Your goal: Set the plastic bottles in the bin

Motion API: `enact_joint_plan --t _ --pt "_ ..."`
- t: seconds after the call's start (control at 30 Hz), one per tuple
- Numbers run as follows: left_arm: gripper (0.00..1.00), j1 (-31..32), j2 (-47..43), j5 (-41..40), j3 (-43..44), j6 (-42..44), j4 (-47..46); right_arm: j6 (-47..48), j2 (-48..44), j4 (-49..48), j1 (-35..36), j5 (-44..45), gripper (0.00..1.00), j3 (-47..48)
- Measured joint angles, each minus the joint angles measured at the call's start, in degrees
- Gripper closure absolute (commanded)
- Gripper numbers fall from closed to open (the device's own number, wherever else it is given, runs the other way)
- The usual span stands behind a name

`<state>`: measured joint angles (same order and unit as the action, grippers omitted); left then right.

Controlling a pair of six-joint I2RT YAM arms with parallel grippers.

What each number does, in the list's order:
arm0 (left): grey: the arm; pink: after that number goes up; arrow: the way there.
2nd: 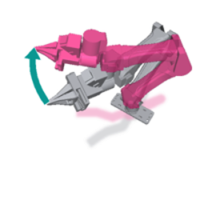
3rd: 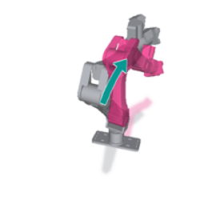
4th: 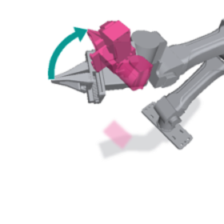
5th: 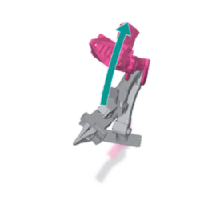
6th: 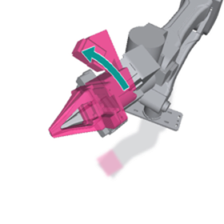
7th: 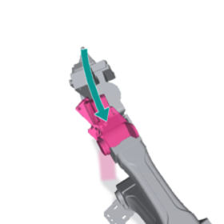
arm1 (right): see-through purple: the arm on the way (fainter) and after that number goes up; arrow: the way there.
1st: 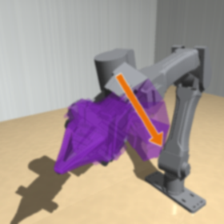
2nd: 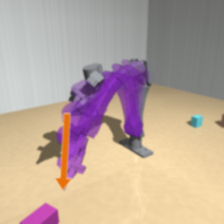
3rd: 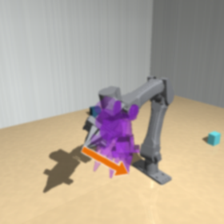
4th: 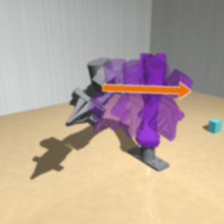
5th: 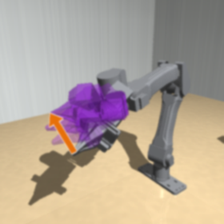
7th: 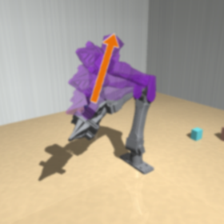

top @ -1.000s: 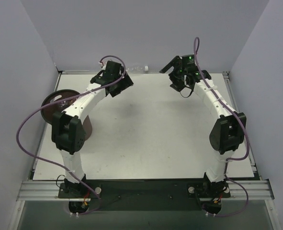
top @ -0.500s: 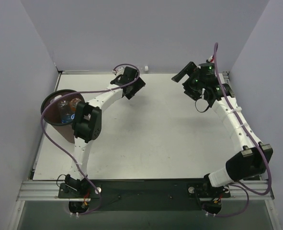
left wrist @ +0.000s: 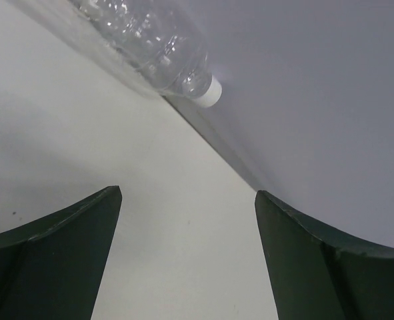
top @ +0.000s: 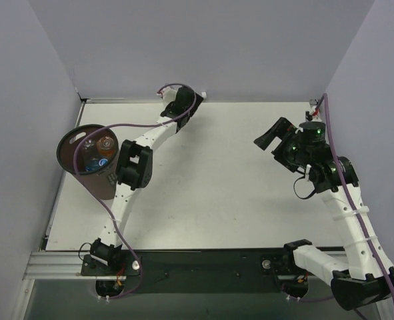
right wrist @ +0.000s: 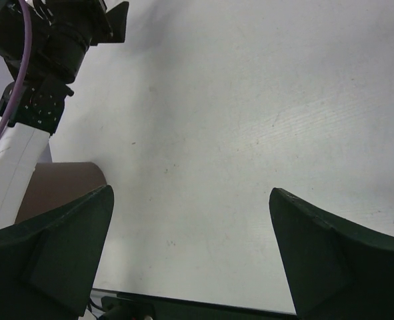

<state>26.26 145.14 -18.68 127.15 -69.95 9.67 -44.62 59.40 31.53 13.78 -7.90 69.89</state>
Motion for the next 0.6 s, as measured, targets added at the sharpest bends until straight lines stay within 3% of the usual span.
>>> enact_joint_plan --t 0.23,0.6 --pt "0.07 -2.3 8.7 -2.0 12.6 -2.4 0.9 2.1 -1.8 3.9 -0.6 2.1 0.03 0.0" --pt "0.08 -5.9 15.3 -4.7 20.0 -5.9 2.9 3.8 -0.5 6.7 -0.7 2.9 0.03 1.8"
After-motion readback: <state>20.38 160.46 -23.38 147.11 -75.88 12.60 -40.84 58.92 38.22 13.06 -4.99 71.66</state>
